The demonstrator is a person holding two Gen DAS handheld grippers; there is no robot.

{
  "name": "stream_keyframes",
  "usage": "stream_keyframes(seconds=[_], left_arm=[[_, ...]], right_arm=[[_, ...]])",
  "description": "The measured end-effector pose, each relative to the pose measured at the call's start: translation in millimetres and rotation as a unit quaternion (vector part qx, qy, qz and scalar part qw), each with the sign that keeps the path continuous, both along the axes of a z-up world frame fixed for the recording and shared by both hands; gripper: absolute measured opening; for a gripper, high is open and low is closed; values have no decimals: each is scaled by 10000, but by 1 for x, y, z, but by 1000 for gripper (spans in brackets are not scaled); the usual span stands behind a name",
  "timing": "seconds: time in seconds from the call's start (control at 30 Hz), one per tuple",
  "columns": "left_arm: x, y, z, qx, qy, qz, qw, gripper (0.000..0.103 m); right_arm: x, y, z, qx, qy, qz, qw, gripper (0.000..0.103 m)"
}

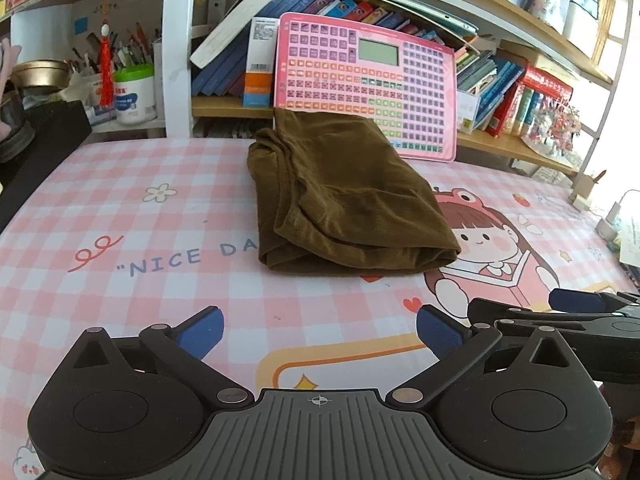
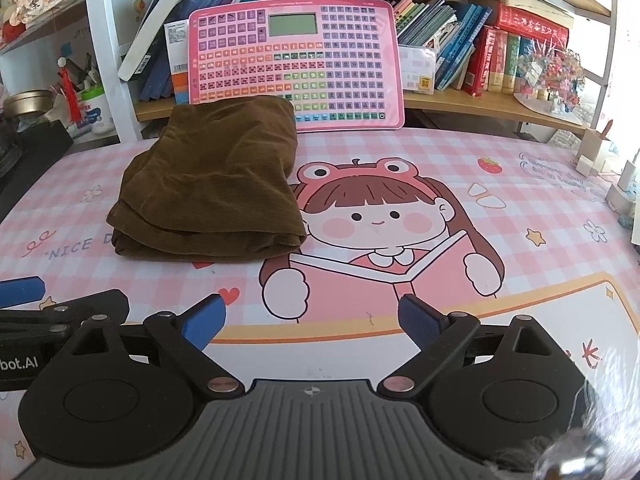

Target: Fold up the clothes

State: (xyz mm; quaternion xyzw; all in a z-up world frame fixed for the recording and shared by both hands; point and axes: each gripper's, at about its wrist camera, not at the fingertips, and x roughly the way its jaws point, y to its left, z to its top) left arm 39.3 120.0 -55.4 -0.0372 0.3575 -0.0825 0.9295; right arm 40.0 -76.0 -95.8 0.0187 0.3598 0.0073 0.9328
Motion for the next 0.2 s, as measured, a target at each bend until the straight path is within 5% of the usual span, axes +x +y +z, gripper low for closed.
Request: stream_keyframes(seconds=[0.2], left_arm=[[-2,-2,-1,-29,-4,-7,10000,103]], right_arm=[[-3,-2,0,-15,2,-39,10000,94]])
